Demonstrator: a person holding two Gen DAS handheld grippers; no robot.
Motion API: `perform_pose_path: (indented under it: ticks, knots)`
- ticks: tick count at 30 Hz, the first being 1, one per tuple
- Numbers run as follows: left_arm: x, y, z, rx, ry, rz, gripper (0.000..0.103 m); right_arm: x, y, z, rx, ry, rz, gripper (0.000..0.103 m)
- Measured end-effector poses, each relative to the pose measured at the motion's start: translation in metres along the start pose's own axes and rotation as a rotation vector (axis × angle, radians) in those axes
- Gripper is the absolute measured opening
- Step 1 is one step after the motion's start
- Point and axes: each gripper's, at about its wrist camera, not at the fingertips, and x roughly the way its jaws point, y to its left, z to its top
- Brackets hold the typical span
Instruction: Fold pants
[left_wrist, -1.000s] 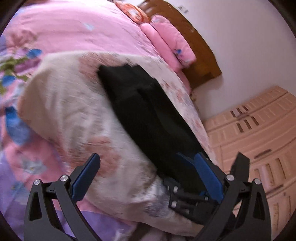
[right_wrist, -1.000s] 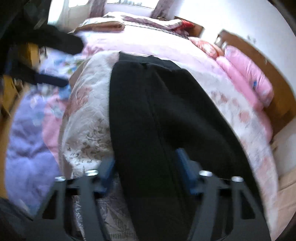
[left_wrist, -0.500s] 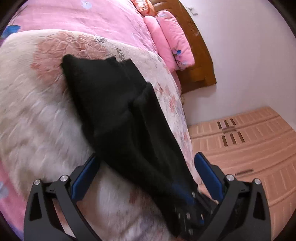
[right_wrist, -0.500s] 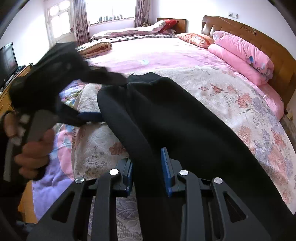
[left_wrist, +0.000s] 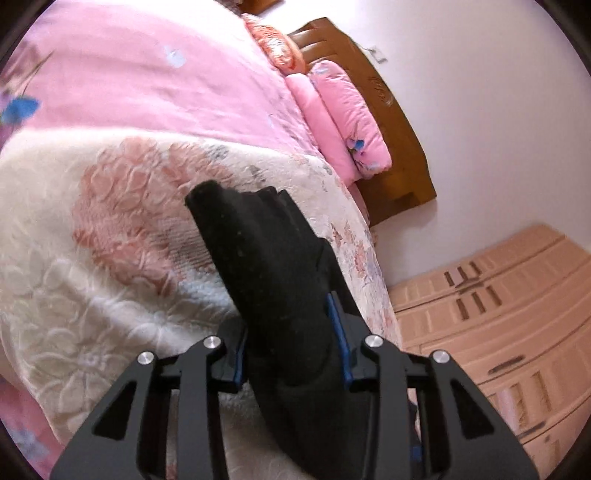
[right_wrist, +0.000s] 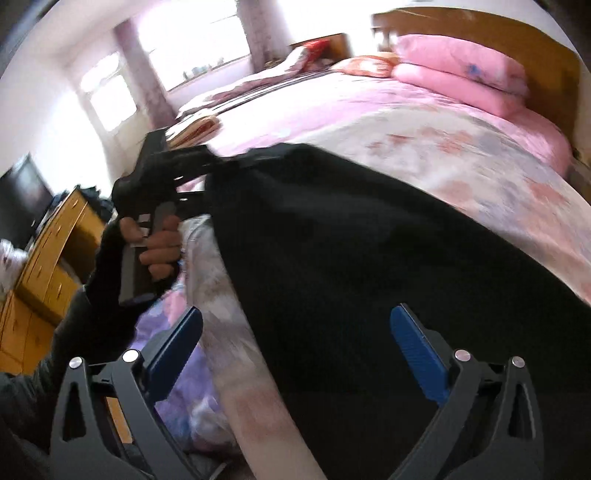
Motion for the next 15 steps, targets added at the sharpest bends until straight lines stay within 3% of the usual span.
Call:
perform_pose_path:
  ticks: [3,5,7,8,11,15]
  knots:
    - [-0.009,-0.026,0.001,0.091,-0.034,0.014,0.035,-0.016,-0.023,-0.016,0.011,0.013,-0.135,0.095]
    - [-0.023,-0.061,-0.004,0.198,-0.076,0.021,0.035,-0.011,-0.041,-0.025,0.051,0.055,-0.171,0.091]
    - [-0.033,-0.102,-0.011,0.291,-0.111,0.019,0.035,0.017,-0.052,-0.039,0.028,0.158,-0.259,0.099]
    - [-0.038,-0.125,-0.017,0.337,-0.123,0.012,0.035,0.016,-0.051,-0.041,0.010,0.119,-0.247,0.099]
    - [-0.047,-0.211,-0.051,0.540,-0.149,-0.003,0.035,0.009,-0.052,-0.036,0.033,0.134,-0.241,0.098]
    - [-0.038,-0.302,-0.120,0.781,-0.147,-0.018,0.035,-0.077,-0.088,-0.052,0.258,-0.144,-0.214,0.098]
